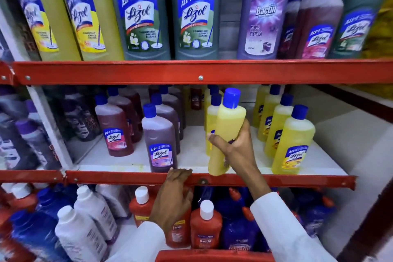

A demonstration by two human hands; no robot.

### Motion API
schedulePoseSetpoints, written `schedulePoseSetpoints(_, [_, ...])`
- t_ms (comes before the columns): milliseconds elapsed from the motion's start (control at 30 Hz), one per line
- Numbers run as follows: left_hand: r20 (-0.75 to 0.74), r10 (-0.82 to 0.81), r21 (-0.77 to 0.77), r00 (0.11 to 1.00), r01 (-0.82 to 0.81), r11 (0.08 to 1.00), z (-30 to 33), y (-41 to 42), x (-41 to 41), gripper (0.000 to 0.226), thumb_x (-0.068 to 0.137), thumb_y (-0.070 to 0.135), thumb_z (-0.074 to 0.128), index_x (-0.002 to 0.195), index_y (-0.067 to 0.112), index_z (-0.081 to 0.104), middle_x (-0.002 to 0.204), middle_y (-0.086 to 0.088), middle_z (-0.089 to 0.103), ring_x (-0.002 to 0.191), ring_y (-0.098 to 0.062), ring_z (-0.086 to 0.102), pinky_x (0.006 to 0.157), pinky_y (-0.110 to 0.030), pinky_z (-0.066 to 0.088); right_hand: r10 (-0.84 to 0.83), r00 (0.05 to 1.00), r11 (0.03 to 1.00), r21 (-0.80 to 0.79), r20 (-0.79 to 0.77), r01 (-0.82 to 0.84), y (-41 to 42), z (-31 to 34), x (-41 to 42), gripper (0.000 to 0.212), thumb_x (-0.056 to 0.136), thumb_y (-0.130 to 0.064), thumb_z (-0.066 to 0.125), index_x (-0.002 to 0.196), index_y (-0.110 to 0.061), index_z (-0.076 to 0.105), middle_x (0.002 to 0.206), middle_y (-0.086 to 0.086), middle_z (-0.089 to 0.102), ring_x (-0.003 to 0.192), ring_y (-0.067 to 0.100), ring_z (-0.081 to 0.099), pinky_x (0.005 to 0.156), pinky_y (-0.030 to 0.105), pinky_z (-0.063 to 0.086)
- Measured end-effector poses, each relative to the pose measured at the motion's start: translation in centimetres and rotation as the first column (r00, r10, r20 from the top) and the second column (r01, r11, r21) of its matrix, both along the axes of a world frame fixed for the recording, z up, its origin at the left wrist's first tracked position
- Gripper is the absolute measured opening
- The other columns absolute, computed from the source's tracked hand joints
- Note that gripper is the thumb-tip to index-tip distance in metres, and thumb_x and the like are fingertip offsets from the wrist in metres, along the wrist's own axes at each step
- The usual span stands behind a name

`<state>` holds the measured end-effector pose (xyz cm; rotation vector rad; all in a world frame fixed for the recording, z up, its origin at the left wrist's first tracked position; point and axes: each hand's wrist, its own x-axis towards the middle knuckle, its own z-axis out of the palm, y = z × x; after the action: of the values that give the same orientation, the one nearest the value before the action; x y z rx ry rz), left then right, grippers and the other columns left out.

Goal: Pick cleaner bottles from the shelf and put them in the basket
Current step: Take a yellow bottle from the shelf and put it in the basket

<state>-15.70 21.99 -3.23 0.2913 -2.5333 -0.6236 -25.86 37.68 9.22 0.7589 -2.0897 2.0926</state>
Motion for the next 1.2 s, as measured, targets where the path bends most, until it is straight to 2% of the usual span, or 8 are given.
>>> schedulePoseSetpoints(267, [-0.035,-0.122,0.153,0.992,0.126,0.980,2.7,1.4,1.5,0.069,0.071,0.034,0.079,0.133,0.022,0.052,0.135,0.000,0.059,0.126,-0.015,0.052,0.108,-0.025,0.038,-0.223,0.972,0.975,0.000,-0.074,0.224,1.3,0.2,2.7,0.092,0.048,-0.041,0.096,0.121,-0.021,0.044,0.109,-0.009,0.061,0.102,0.016,0.063,0.078,0.030,0.056])
schedulePoseSetpoints(367, [-0.115,-0.316,0.422,0.942,0.334,0.843,4.4,4.5,3.7,0.074,0.067,0.029,0.089,0.131,0.026,0.053,0.130,0.008,0.064,0.118,-0.004,0.059,0.100,-0.026,0.049,-0.174,0.982,0.984,0.033,-0.077,0.177,2.9,-1.6,4.9,0.098,0.043,-0.046,0.096,0.123,-0.024,0.046,0.108,-0.016,0.063,0.099,0.007,0.064,0.075,0.021,0.055])
schedulePoseSetpoints(500, [-0.189,-0.325,0.581,0.927,0.372,0.723,2.2,8.2,5.7,0.057,0.064,0.025,0.091,0.112,0.027,0.060,0.108,0.003,0.072,0.102,-0.019,0.068,0.086,-0.039,0.057,-0.056,0.998,0.992,0.115,-0.026,0.058,5.3,-6.5,8.0,0.097,0.043,-0.049,0.094,0.121,-0.024,0.041,0.105,-0.017,0.059,0.095,-0.001,0.061,0.073,0.015,0.051])
schedulePoseSetpoints(767, [0.085,-0.293,0.724,0.952,0.143,0.675,-10.6,12.9,7.9,0.052,0.071,0.029,0.081,0.119,0.025,0.061,0.111,0.001,0.074,0.101,-0.019,0.070,0.089,-0.049,0.057,0.126,0.974,0.864,0.461,0.191,-0.202,12.3,-17.9,9.6,0.067,0.062,-0.055,0.076,0.120,-0.035,0.050,0.110,-0.009,0.068,0.095,0.001,0.063,0.081,0.019,0.049])
schedulePoseSetpoints(867, [0.272,-0.267,0.553,0.924,0.076,0.830,-15.3,14.5,7.4,0.056,0.073,0.011,0.075,0.125,0.016,0.059,0.116,0.001,0.065,0.105,-0.023,0.060,0.096,-0.029,0.043,0.092,0.972,0.785,0.585,0.218,-0.205,14.5,-22.6,9.1,0.067,0.046,-0.056,0.080,0.107,-0.035,0.062,0.102,-0.011,0.072,0.090,0.007,0.067,0.084,0.032,0.055])
schedulePoseSetpoints(967, [0.400,-0.224,0.483,0.889,0.003,0.876,-19.2,16.2,6.3,0.046,0.069,0.010,0.065,0.115,0.009,0.063,0.109,-0.017,0.072,0.100,-0.039,0.064,0.087,-0.038,0.048,0.023,0.964,0.709,0.676,0.263,-0.201,15.5,-26.8,8.5,0.078,0.035,-0.056,0.078,0.106,-0.023,0.070,0.100,-0.005,0.075,0.088,0.013,0.067,0.083,0.029,0.052])
schedulePoseSetpoints(1100, [0.501,-0.154,0.572,0.851,-0.193,0.797,-22.8,18.2,5.5,0.036,0.069,0.004,0.065,0.104,0.008,0.068,0.103,-0.013,0.074,0.097,-0.030,0.069,0.082,-0.027,0.052,0.004,0.939,0.684,0.683,0.345,-0.254,15.6,-31.2,7.9,0.067,0.042,-0.025,0.089,0.106,-0.017,0.071,0.101,0.004,0.076,0.089,0.012,0.064,0.083,0.029,0.052])
schedulePoseSetpoints(1200, [0.494,-0.125,0.625,0.860,-0.251,0.739,-25.8,19.0,5.4,0.044,0.060,0.007,0.056,0.101,0.018,0.069,0.097,-0.007,0.076,0.091,-0.025,0.071,0.082,-0.034,0.056,-0.018,0.901,0.706,0.643,0.434,-0.296,15.5,-34.1,7.6,0.064,0.044,-0.009,0.089,0.106,-0.014,0.070,0.094,-0.001,0.072,0.087,0.014,0.065,0.072,0.007,0.045])
